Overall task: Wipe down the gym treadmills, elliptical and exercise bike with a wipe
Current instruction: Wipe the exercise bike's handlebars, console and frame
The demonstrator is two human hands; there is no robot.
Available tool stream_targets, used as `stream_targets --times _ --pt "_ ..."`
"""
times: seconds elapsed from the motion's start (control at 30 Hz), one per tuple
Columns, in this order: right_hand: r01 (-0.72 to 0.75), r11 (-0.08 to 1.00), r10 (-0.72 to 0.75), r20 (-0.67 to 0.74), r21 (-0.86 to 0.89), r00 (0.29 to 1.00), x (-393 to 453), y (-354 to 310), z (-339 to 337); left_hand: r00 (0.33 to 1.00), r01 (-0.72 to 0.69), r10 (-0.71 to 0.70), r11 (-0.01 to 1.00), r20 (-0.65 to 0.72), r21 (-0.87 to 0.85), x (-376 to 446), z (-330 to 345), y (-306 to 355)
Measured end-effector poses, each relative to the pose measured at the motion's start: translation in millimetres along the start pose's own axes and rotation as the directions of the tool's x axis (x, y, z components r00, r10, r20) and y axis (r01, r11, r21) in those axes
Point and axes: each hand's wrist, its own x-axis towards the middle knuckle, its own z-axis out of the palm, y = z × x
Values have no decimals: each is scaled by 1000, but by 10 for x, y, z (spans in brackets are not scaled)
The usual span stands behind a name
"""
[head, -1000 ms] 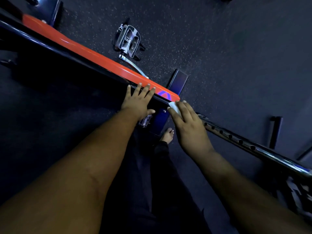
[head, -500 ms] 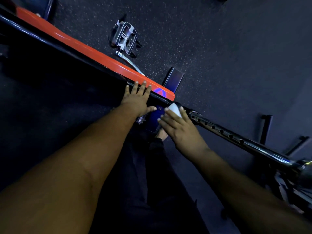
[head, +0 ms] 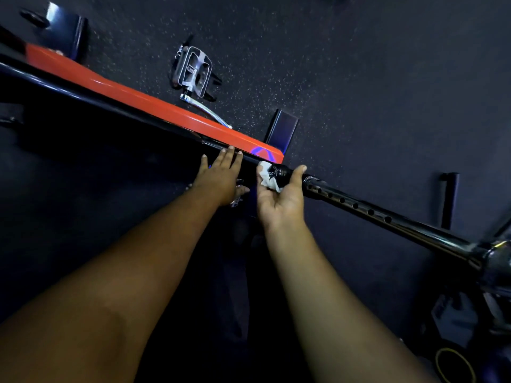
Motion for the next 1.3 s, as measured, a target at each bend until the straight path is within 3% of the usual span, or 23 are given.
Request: stream_targets --times 0.07,0.23,0.33,0.43,0.5,0.63,0.7,0.73,0.8,0.83,0.9,0.97,1.0,1.1,1.13,1.2,1.3 --pt "-31 999 32 -26 33 999 46 20 -4 1000 0 0 1000 7 15 -13 6 -8" --pt "-100 991 105 44 -93 994 -175 -119 -80 1000 -7 6 999 7 32 1 36 -15" --pt "-130 991 132 57 -41 990 -102 -111 17 1000 -9 9 1000 -2 29 -5 64 -21" --pt "-82 992 89 -78 97 993 80 -22 64 1000 -9 9 1000 -1 24 -24 23 -25" --pt "-60 993 69 -81 106 994 226 -9 -59 1000 -14 13 1000 19 24 -19 -27 -31" --pt "-69 998 69 26 -12 997 -139 -30 -277 998 -17 15 999 61 32 -27 -117 -64" --pt "-31 982 37 28 -188 999 -337 -113 -343 997 -18 16 999 69 31 -48 -157 -55" --pt "44 942 -31 44 -334 999 -406 -153 -376 997 -24 23 999 71 26 -50 -157 -44" --pt "324 755 -251 206 -571 946 -524 -228 -376 997 -49 47 998 57 36 -85 -181 -15" --pt "501 600 -376 334 -624 865 -540 -282 -350 997 -65 63 997 54 42 -107 -190 4" --pt "771 200 -514 606 -604 608 -522 -396 -274 995 -93 91 995 52 44 -164 -229 49" --pt "851 -183 -435 817 -492 379 -407 -470 -218 994 -106 104 993 44 46 -239 -280 88" --pt "827 -354 -316 889 -436 332 -305 -488 -230 994 -108 106 993 40 49 -289 -301 108" --pt "641 -744 105 915 -189 390 -113 -466 -363 996 -90 90 995 6 36 -487 -361 161" --pt "609 -783 171 897 -128 408 -120 -479 -434 997 -81 81 996 -4 30 -579 -390 185" --pt "654 -744 207 886 -132 415 -242 -516 -552 998 -61 61 998 -15 10 -754 -432 254" --pt "797 -454 140 852 -398 505 -569 -606 -692 999 -23 20 993 -25 -116 -1031 -461 383"
